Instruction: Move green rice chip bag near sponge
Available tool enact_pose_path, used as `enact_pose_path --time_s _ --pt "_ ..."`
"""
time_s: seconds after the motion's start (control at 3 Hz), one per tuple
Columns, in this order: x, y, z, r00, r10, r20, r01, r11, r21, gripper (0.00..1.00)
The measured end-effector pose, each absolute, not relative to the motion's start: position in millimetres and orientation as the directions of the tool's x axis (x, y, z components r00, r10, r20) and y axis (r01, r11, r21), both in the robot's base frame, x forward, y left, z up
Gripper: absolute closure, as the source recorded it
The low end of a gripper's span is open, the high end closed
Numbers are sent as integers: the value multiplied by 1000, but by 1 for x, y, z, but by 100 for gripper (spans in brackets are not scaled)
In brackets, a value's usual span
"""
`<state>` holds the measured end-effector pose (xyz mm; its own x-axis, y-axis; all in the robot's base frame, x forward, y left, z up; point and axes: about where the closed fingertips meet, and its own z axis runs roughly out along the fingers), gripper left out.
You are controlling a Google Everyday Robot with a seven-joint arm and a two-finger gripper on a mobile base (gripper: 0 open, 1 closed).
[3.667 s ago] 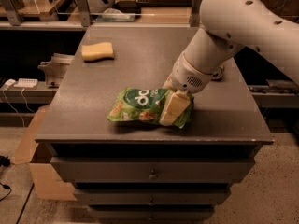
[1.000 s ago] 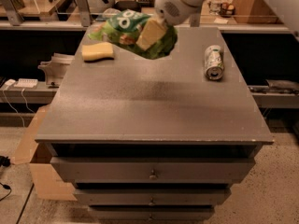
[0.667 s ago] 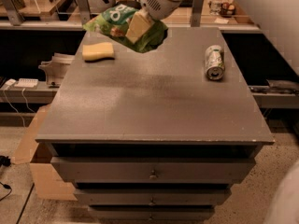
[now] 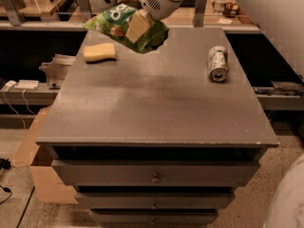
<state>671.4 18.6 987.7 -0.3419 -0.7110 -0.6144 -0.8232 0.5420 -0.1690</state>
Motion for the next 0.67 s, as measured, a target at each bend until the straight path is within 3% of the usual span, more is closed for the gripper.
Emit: enact_pose_path --time_s 0.67 --pt "732 42 968 -384 -717 -582 -811 563 -160 100"
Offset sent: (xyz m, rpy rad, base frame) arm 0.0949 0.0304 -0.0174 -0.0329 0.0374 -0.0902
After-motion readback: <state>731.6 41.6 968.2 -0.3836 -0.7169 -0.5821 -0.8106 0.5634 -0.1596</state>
